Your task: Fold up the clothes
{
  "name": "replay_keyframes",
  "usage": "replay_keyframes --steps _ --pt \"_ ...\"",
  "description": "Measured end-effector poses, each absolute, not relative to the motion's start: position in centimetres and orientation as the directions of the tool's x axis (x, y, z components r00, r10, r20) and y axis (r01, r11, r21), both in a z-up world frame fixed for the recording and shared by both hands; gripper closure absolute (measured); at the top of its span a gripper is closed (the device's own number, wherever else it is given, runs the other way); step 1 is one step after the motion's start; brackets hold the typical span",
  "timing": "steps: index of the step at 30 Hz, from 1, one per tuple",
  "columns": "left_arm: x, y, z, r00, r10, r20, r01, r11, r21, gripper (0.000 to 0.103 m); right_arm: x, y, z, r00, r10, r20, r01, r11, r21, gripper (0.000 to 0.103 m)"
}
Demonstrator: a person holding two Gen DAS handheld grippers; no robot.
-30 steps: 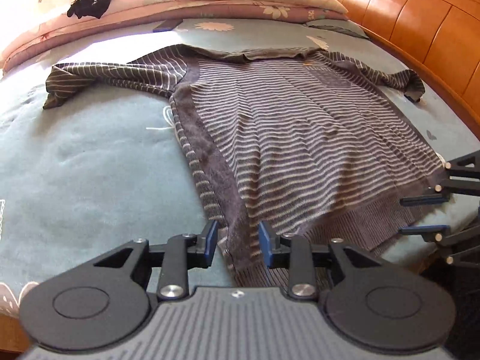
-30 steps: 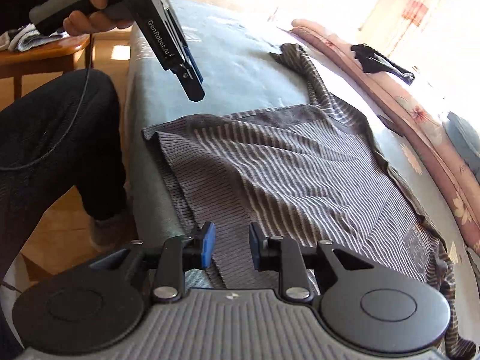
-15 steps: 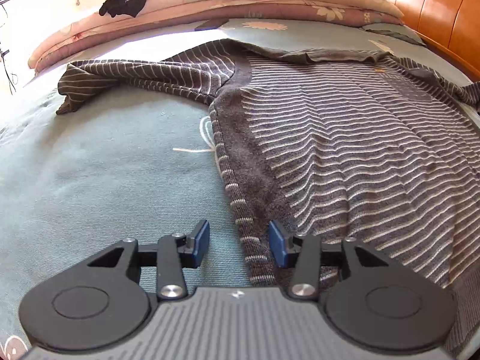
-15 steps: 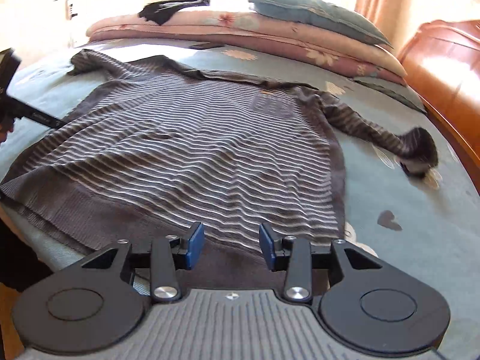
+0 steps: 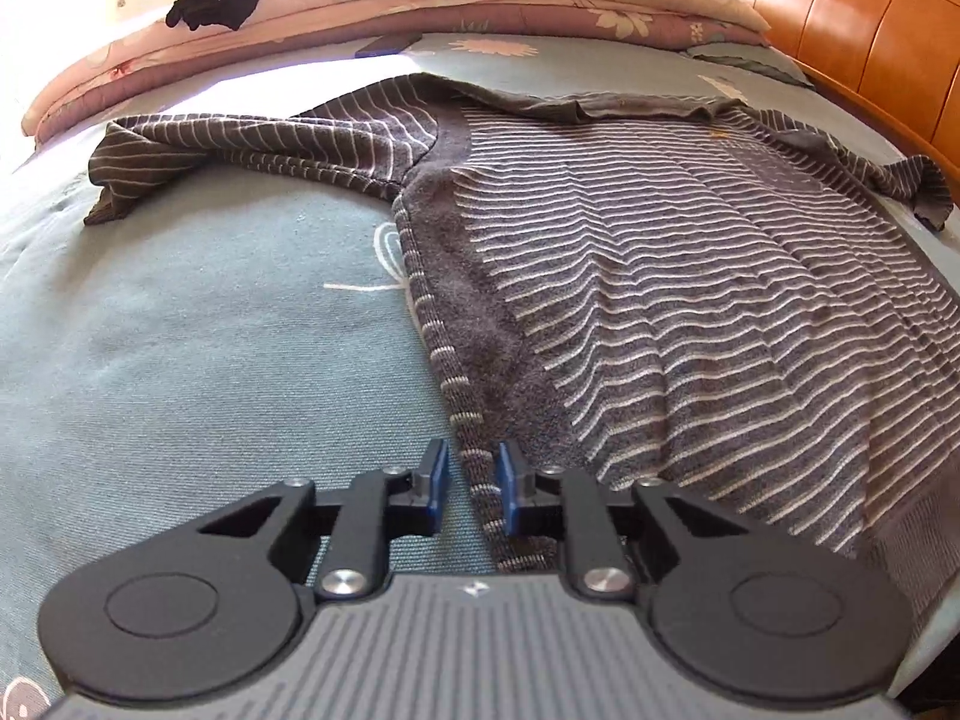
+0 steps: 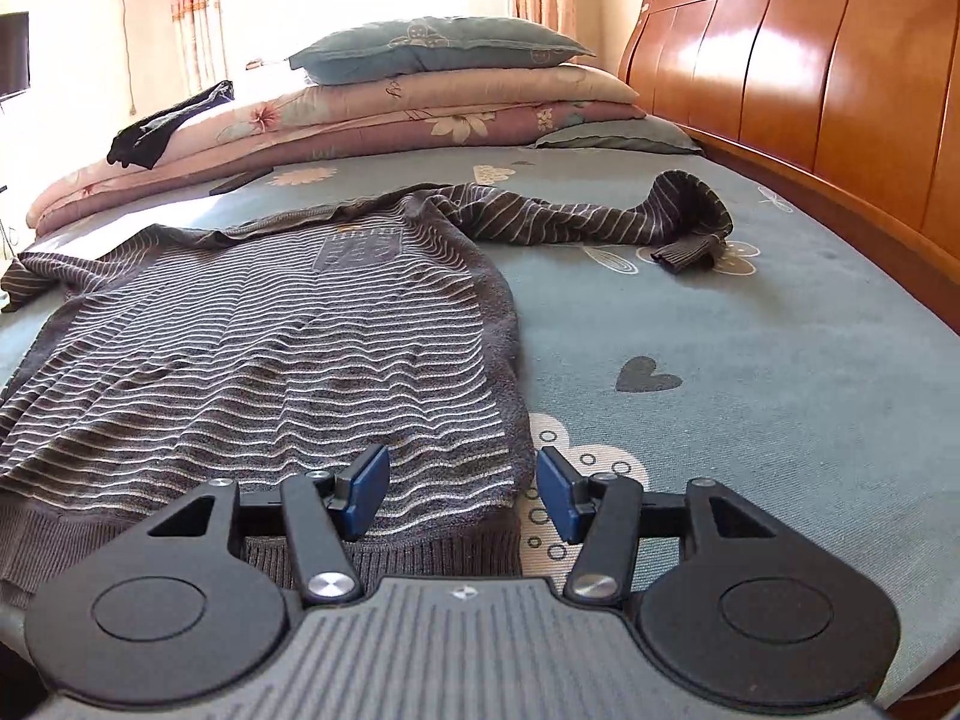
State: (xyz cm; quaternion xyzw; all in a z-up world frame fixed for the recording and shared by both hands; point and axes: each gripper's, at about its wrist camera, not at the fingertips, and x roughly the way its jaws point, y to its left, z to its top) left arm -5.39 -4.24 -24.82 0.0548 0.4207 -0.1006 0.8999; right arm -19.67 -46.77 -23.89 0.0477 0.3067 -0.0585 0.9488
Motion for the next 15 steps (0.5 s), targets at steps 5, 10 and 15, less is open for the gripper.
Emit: replay_keyframes --steps 5,10,15 --pt "-4.9 -3.9 -24.7 0.647 0.036 -0.762 0.145 0.975 0.169 0.096 -19.8 -46.9 -23.8 0.804 -0.079 -0.590 0.138 0.989 0.056 0.044" --pt "-5.5 -1.8 -23.6 0.646 -0.053 -0.762 0.114 0.993 0.028 0.094 -19.8 -47.5 -23.8 0.806 -0.067 -0.588 0.145 0.986 0.087 0.043" --pt "-6.2 -4.1 -23.1 0.640 -0.117 -0.759 0.195 0.981 0.012 0.090 -19.8 -47.5 -23.8 0.807 -0.068 -0.587 0.150 0.984 0.092 0.042"
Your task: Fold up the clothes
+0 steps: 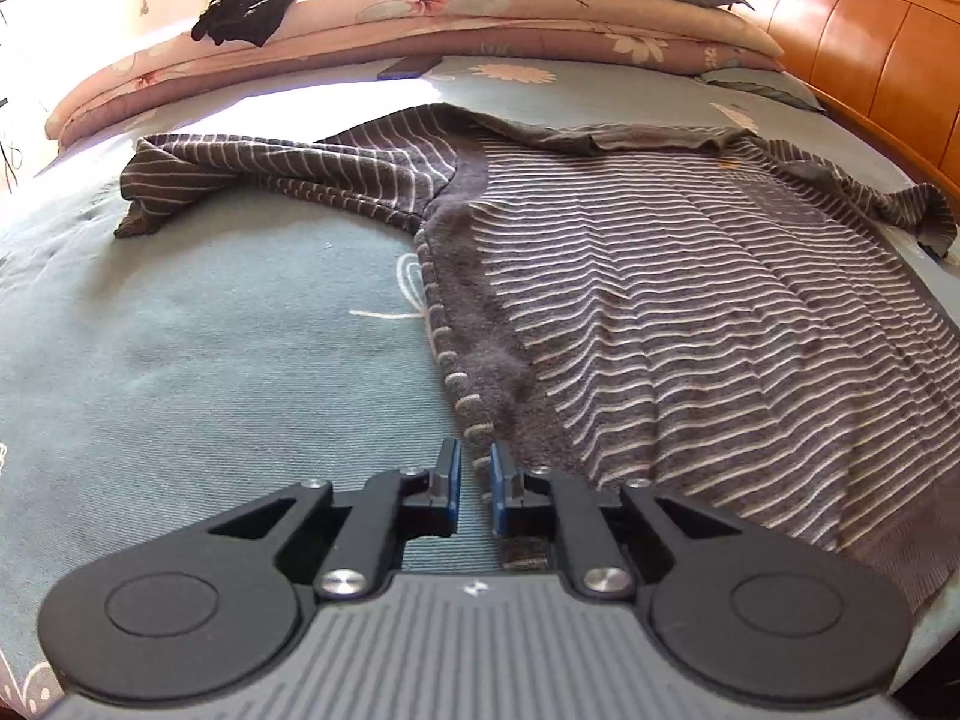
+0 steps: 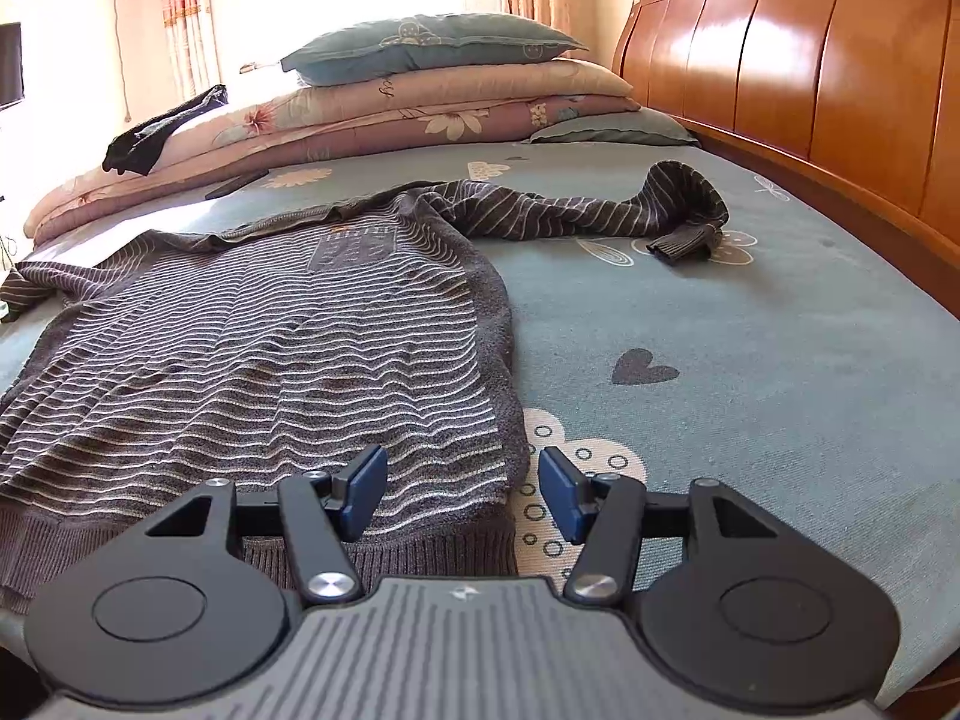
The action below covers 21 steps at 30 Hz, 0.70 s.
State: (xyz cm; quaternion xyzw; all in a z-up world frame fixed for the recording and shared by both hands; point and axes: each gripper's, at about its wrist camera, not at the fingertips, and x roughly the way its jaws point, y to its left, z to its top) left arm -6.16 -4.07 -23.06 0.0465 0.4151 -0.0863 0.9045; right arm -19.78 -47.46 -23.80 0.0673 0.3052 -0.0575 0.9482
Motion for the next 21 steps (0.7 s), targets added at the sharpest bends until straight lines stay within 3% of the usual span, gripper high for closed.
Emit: replay_keyframes --steps 3,7,11,14,16,21 --pt "-5.4 -5.4 -24.3 0.596 -0.068 -0.800 0.185 0.981 0.054 0.083 -19.9 -47.5 -23.8 0.809 -0.072 -0.583 0.157 0.983 0.096 0.039" --pt "-5.7 -5.5 -24.3 0.583 -0.078 -0.808 0.158 0.987 0.018 0.078 -20.0 -47.9 -23.8 0.809 -0.075 -0.582 0.169 0.980 0.109 0.035" --pt "-6.1 -6.3 -24.3 0.577 -0.074 -0.814 0.191 0.980 0.047 0.077 -19.9 -48.1 -23.9 0.808 -0.066 -0.585 0.172 0.977 0.127 0.035" --pt "-6.3 -7.1 -24.3 0.588 -0.053 -0.807 0.219 0.971 0.096 0.082 -19.9 -48.0 -23.8 0.812 -0.055 -0.581 0.163 0.977 0.135 0.035" --pt "-6.7 -7.9 -24.5 0.606 -0.028 -0.795 0.244 0.958 0.152 0.096 -20.0 -48.0 -23.8 0.813 -0.049 -0.581 0.161 0.977 0.142 0.035" --pt "-7.1 -8.4 -24.7 0.628 0.013 -0.778 0.254 0.942 0.220 0.100 -20.2 -48.5 -23.7 0.817 -0.040 -0.576 0.172 0.969 0.177 0.034"
